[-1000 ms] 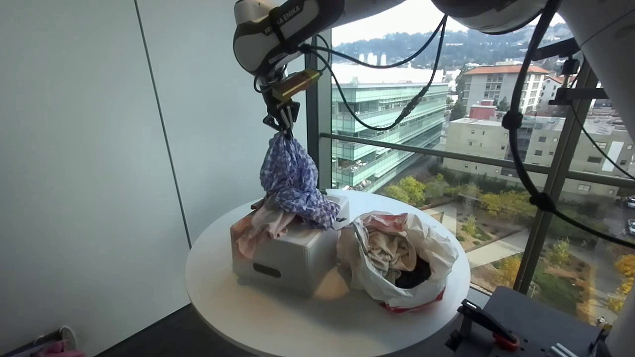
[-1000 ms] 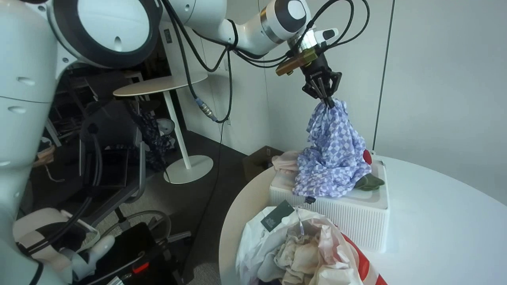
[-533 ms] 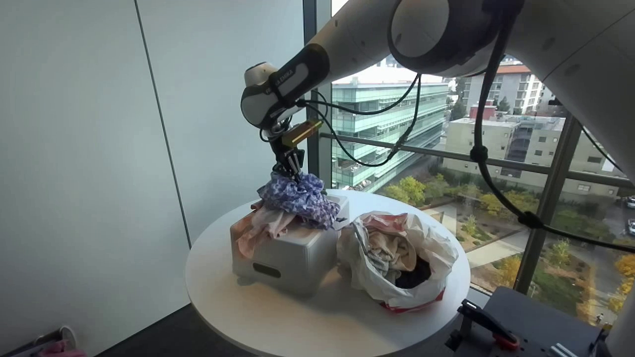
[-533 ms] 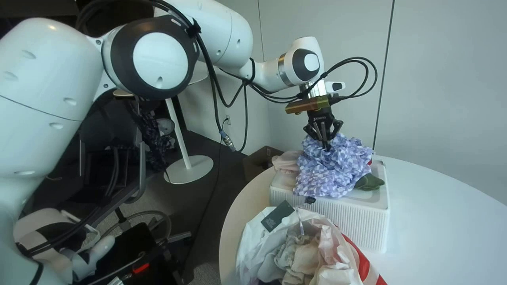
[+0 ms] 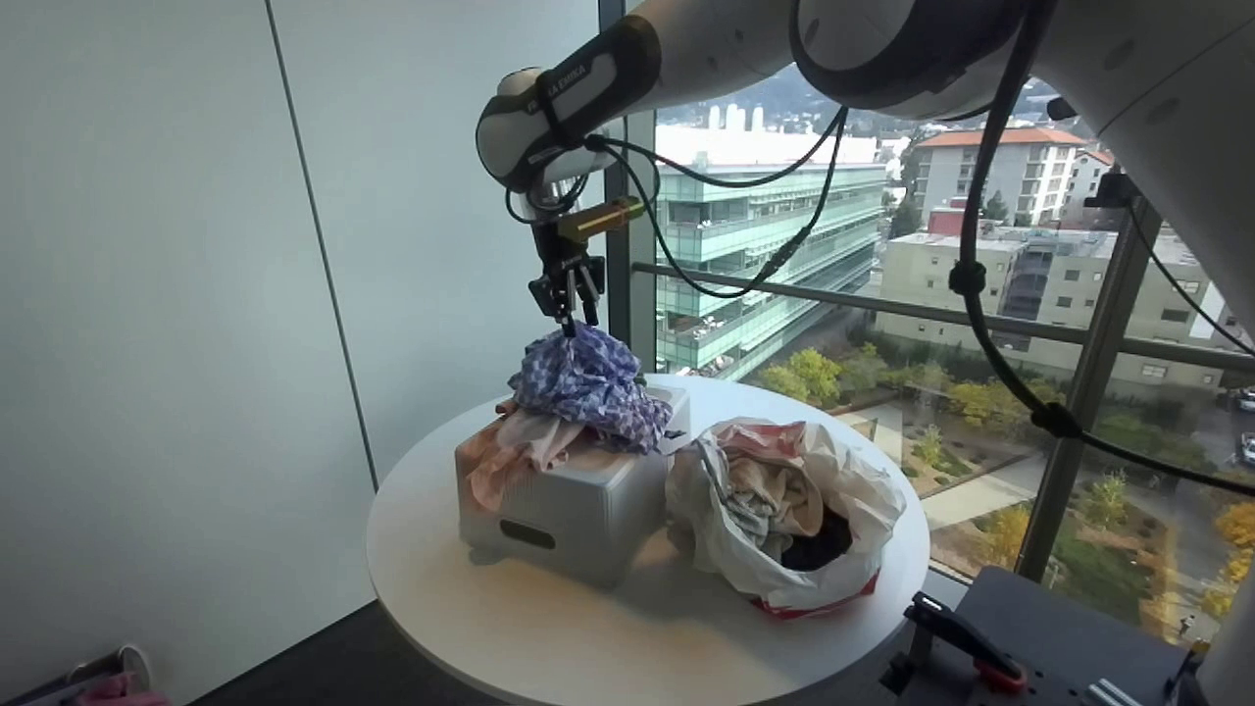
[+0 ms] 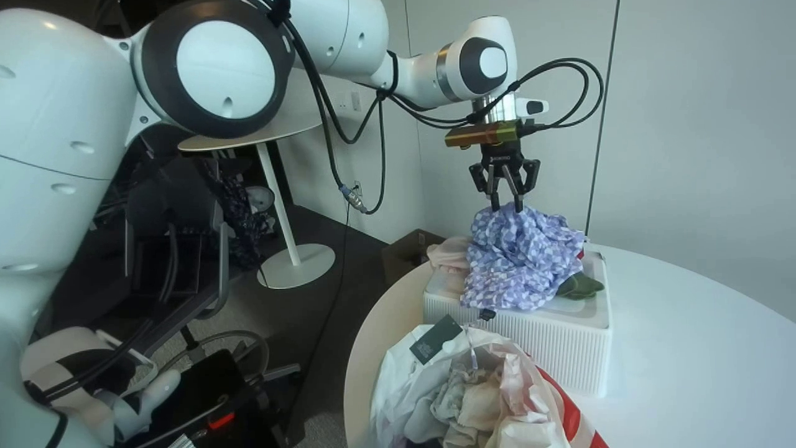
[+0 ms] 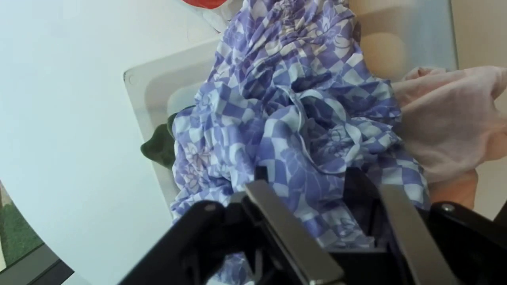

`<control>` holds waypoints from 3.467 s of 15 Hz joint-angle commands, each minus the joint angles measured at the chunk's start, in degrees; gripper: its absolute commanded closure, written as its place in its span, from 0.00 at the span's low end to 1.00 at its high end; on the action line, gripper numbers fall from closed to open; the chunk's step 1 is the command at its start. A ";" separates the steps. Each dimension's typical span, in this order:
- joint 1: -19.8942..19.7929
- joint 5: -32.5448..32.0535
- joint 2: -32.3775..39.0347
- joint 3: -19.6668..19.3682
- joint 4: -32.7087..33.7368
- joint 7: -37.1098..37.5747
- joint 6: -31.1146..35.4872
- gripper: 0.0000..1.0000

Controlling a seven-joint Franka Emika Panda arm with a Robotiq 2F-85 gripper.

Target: Remove the clothing and towel from the plastic bag and put them on top of the white storage container.

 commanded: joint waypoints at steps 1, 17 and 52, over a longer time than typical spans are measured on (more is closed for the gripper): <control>-1.32 3.57 -9.76 -0.16 -7.01 0.88 -0.94 0.16; -11.80 22.00 -23.45 -5.59 -47.69 2.40 11.31 0.00; -18.14 29.02 -3.65 -9.92 -36.96 14.06 4.46 0.93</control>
